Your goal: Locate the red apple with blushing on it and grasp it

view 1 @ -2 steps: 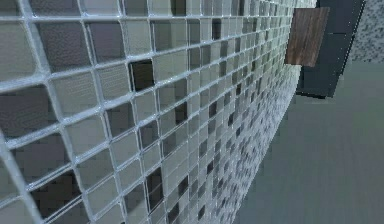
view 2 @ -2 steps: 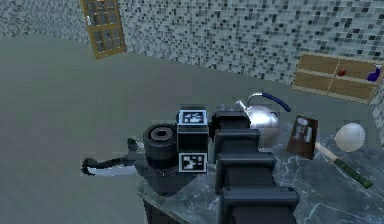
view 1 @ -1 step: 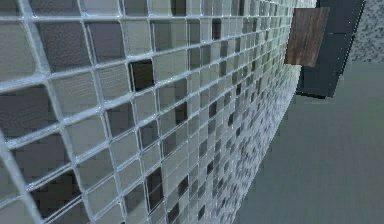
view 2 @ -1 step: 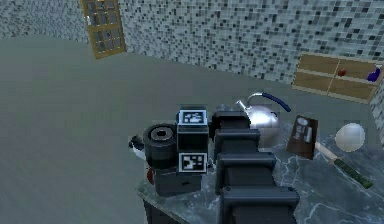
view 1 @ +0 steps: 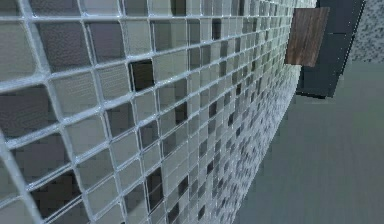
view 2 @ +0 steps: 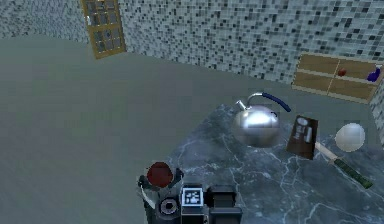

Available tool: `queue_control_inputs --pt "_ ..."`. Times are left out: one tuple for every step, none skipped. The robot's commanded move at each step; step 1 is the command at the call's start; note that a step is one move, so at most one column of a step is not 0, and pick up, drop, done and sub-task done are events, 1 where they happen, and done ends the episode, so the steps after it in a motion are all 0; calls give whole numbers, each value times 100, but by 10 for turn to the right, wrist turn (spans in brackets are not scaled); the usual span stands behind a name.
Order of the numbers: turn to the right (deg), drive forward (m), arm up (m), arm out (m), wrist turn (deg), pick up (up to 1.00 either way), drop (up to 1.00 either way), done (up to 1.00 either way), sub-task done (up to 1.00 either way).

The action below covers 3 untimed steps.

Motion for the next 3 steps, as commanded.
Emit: queue_control_inputs --pt "0 0 0 0 0 100 0 0 0" --pt "0 0 10 0 0 0 0 0 0" --pt "0 0 0 0 0 0 0 100 0"
